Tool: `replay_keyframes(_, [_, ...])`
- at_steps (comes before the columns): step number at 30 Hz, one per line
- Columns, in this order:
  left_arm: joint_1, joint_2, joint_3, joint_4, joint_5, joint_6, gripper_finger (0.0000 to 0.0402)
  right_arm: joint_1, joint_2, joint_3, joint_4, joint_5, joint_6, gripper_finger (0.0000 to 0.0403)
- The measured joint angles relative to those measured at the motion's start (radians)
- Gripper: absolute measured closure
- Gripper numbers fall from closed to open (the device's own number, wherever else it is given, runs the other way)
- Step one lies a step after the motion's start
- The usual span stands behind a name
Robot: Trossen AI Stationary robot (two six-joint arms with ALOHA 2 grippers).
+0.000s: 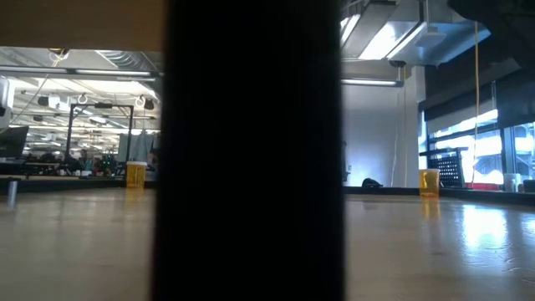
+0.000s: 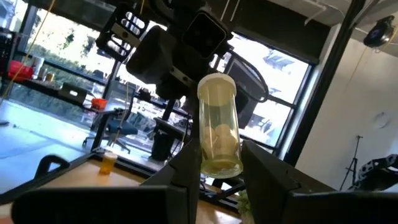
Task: Pick and place medicine bottles onto shelf by color
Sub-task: Put the top right yellow pill bottle on the shelf aligned with the other yellow pill bottle
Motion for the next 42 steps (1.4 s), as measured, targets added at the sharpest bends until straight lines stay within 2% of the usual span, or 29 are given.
replay_keyframes(6, [0.0, 0.01, 0.0, -0.006, -0.001, 0.0, 0.031, 0.0, 0.038, 0.002, 0.013, -0.046, 0.0, 0.0232])
replay_keyframes(15, [0.0, 0.049, 0.001, -0.012, 0.011, 0.0, 0.031, 0.001, 0.063, 0.002, 0.071, -0.061, 0.027, 0.0232])
replay_keyframes(42, [0.0, 0.087, 0.001, -0.012, 0.005, 0.008, 0.031, 0.001, 0.069, 0.001, 0.079, -0.125, 0.055, 0.0232])
